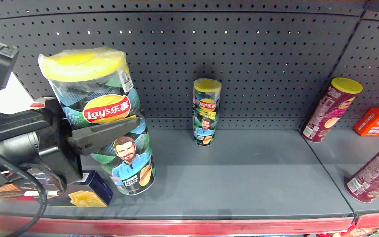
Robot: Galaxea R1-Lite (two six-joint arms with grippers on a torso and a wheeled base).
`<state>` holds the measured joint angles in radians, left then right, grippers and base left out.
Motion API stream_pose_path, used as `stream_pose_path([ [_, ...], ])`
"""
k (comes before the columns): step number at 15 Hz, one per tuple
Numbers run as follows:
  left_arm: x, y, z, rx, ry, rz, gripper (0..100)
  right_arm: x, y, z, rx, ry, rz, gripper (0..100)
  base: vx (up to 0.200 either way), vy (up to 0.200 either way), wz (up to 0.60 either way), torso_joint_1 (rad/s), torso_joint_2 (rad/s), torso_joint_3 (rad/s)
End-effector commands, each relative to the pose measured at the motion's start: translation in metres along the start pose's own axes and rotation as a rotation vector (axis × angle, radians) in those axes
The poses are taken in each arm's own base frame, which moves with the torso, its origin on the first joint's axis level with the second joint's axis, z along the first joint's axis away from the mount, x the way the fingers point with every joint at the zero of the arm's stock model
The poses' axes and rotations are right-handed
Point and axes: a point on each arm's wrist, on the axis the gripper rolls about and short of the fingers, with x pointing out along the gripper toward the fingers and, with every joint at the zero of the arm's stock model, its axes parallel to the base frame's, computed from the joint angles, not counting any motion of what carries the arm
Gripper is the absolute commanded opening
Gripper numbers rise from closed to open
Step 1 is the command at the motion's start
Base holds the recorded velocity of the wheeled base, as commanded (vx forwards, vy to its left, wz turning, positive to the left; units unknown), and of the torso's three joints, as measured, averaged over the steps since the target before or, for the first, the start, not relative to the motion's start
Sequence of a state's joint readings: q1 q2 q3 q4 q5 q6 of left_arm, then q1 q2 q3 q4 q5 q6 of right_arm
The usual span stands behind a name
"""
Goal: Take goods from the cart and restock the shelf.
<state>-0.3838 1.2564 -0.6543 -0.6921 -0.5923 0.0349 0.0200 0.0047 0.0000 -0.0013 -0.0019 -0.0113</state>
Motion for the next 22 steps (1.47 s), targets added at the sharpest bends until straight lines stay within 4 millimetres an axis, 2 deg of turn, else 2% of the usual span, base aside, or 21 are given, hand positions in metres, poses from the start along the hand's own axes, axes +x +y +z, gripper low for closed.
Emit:
stream_pose_path([
  [1,-0.001,-0.001,-0.001,-0.004,0.007,0.003,0,0.0,0.0,0.0,-0.001,0.0,0.0,100,0.0,0.0,0.0,0.0,0.0,0.0],
  [3,-0.003,-0.002,0.0,-0.004,0.002,0.008,0,0.002,0.0,0.001,0.0,0.026,0.004,100,0.0,0.0,0.0,0.0,0.0,0.0],
  [5,-0.003,-0.001,0.003,-0.011,-0.008,0.015,0,0.0,0.0,0.027,0.011,-0.016,0.034,100,0.0,0.0,0.0,0.0,0.0,0.0],
  [6,-0.004,-0.002,0.006,-0.024,-0.017,0.03,0,0.005,0.0,0.072,0.073,0.045,0.165,100,0.0,0.0,0.0,0.0,0.0,0.0],
  [7,-0.006,-0.003,0.005,-0.033,-0.017,0.035,0,0.004,0.001,0.08,0.067,0.058,0.212,100,0.0,0.0,0.0,0.0,0.0,0.0],
  [9,-0.008,-0.003,0.003,-0.041,-0.015,0.039,0,0.014,0.004,0.089,-0.043,0.092,0.399,100,0.0,0.0,0.0,0.0,0.0,0.0],
  [11,-0.008,-0.002,0.003,-0.041,-0.014,0.041,0,0.017,0.005,0.09,-0.06,0.105,0.43,100,0.0,0.0,0.0,0.0,0.0,0.0],
  [12,-0.008,-0.002,0.003,-0.041,-0.014,0.041,0,0.03,0.008,0.1,-0.065,0.147,0.525,100,0.0,0.0,0.0,0.0,0.0,0.0],
  [14,-0.008,-0.002,0.002,-0.043,-0.011,0.042,0,0.049,0.013,0.113,-0.077,0.184,0.604,100,0.0,0.0,0.0,0.0,0.0,0.0],
  [15,-0.007,-0.002,0.002,-0.044,-0.01,0.04,0,0.051,0.014,0.115,-0.08,0.189,0.615,100,0.0,0.0,0.0,0.0,0.0,0.0],
  [16,-0.007,-0.002,0.001,-0.047,-0.005,0.04,0,0.07,0.022,0.125,-0.088,0.202,0.684,100,0.0,0.0,0.0,0.0,0.0,0.0],
  [17,-0.007,-0.001,0.0,-0.048,-0.003,0.04,0,0.074,0.024,0.127,-0.089,0.205,0.695,100,0.0,0.0,0.0,0.0,0.0,0.0],
  [20,-0.006,0.0,0.001,-0.055,-0.002,0.045,0,0.104,0.036,0.142,-0.091,0.258,0.713,100,0.0,0.0,0.0,0.0,0.0,0.0],
  [22,-0.006,0.0,0.001,-0.056,-0.003,0.047,0,0.113,0.039,0.146,-0.093,0.268,0.718,100,0.0,0.0,0.0,0.0,0.0,0.0],
])
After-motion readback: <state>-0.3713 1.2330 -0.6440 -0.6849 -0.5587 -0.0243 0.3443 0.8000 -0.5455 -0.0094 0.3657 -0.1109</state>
